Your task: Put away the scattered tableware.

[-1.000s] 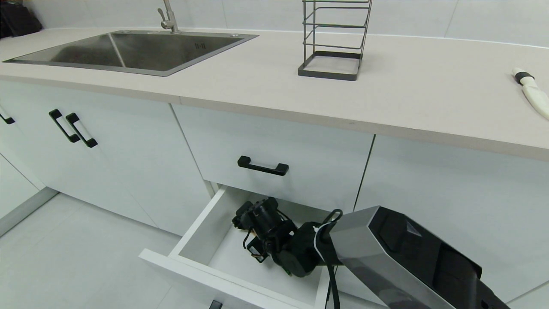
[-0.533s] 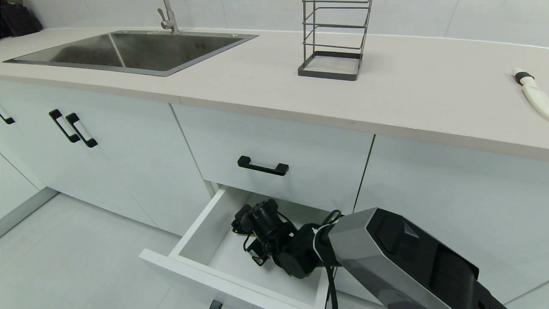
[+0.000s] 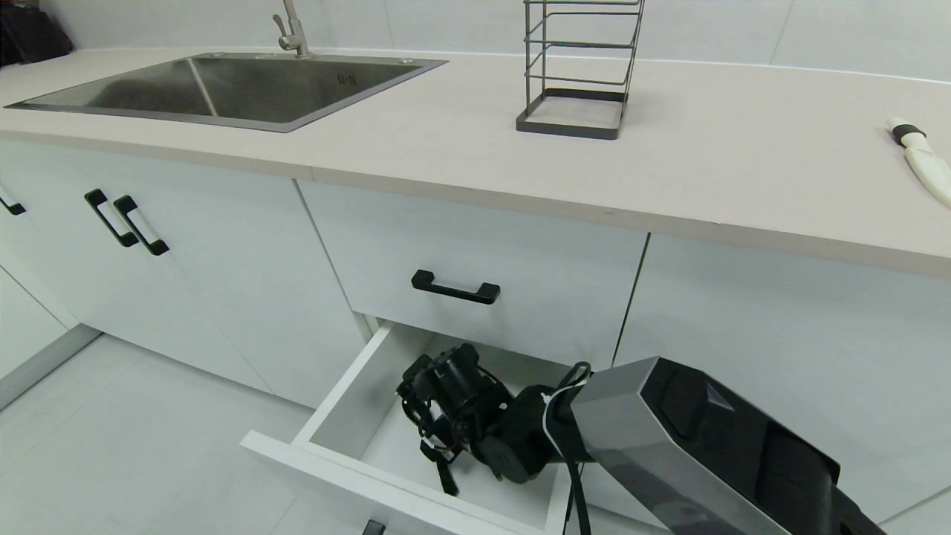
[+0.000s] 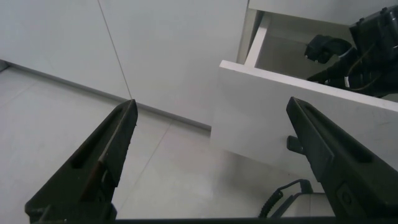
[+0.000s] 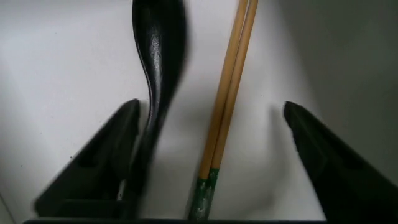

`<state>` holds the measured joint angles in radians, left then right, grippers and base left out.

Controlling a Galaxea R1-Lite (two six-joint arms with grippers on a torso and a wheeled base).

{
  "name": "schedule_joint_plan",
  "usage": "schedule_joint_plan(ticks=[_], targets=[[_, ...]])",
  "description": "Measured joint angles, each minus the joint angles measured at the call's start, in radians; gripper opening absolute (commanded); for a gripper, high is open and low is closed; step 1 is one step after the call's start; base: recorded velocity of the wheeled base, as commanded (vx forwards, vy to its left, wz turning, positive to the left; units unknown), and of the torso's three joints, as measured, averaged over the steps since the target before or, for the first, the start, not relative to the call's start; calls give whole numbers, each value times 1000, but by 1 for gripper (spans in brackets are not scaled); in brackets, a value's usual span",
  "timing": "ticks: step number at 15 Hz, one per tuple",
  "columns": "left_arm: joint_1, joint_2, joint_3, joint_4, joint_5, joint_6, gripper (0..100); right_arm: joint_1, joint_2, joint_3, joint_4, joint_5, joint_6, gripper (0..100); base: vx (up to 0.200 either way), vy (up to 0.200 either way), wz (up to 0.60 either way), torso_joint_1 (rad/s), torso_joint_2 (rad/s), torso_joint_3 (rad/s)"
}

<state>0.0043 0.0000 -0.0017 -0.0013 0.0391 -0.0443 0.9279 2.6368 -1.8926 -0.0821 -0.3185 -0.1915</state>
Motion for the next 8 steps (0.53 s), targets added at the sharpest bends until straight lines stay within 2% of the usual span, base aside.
schedule_joint_plan(ticks=[8], targets=[[0, 0, 0, 0, 0, 0, 100, 70, -144, 78, -8, 31, -5, 100, 0, 0, 0, 0, 0, 0]])
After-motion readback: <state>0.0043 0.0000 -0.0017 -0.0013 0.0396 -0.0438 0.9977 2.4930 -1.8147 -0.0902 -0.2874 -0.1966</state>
